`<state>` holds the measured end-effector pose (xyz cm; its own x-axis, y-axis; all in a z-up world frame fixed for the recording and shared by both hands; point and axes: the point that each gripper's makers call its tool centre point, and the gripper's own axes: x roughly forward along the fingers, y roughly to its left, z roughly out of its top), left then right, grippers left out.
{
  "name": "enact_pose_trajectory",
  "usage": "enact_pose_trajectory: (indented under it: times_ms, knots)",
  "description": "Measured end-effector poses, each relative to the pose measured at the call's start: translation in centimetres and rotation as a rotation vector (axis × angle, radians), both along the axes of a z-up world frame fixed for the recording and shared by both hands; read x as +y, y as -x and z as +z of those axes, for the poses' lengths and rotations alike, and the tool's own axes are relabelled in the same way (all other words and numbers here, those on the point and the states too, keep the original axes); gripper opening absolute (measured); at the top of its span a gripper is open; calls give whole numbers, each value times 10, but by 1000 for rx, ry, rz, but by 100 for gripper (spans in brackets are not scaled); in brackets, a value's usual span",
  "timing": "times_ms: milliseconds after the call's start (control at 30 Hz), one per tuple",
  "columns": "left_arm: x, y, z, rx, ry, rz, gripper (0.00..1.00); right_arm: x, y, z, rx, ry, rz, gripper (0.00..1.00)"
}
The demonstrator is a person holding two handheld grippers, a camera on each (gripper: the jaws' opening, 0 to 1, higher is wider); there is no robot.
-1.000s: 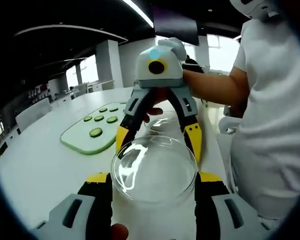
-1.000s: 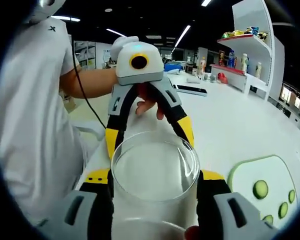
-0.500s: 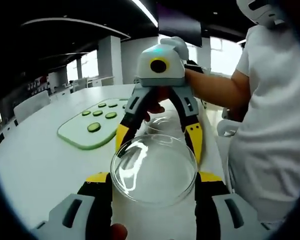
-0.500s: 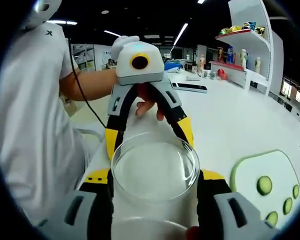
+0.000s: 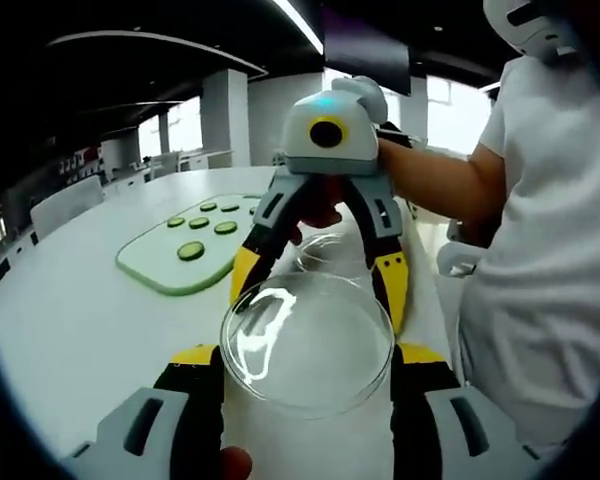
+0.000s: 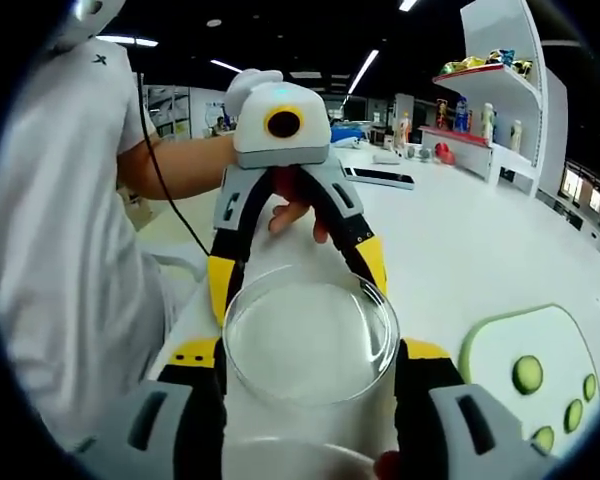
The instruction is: Open the petri dish lid, add cucumber slices into the petri dish, and close the lid
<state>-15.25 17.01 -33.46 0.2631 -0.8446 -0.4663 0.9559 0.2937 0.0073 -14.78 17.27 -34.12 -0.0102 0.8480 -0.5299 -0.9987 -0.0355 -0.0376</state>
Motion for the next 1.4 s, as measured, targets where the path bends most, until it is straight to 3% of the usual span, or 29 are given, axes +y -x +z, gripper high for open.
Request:
enact_pose_trajectory:
  times_ms: [300, 1033, 1200, 1300, 1400]
  knots:
    - [-1, 2, 2, -28, 14, 0, 66, -1, 1, 1, 5, 1, -8, 69]
    - [2, 6, 9, -44, 63, 14, 67, -7, 4, 20, 20, -97, -35, 70]
    - [0, 7, 16, -55, 92, 6, 68, -6, 8, 32, -24, -123, -16, 69]
    - [-1, 7, 20, -59, 109, 7, 68, -4, -2, 47, -107, -183, -40, 66]
    - [-1, 7, 21, -60, 111, 9, 68, -5, -11, 61, -114, -236, -87, 64]
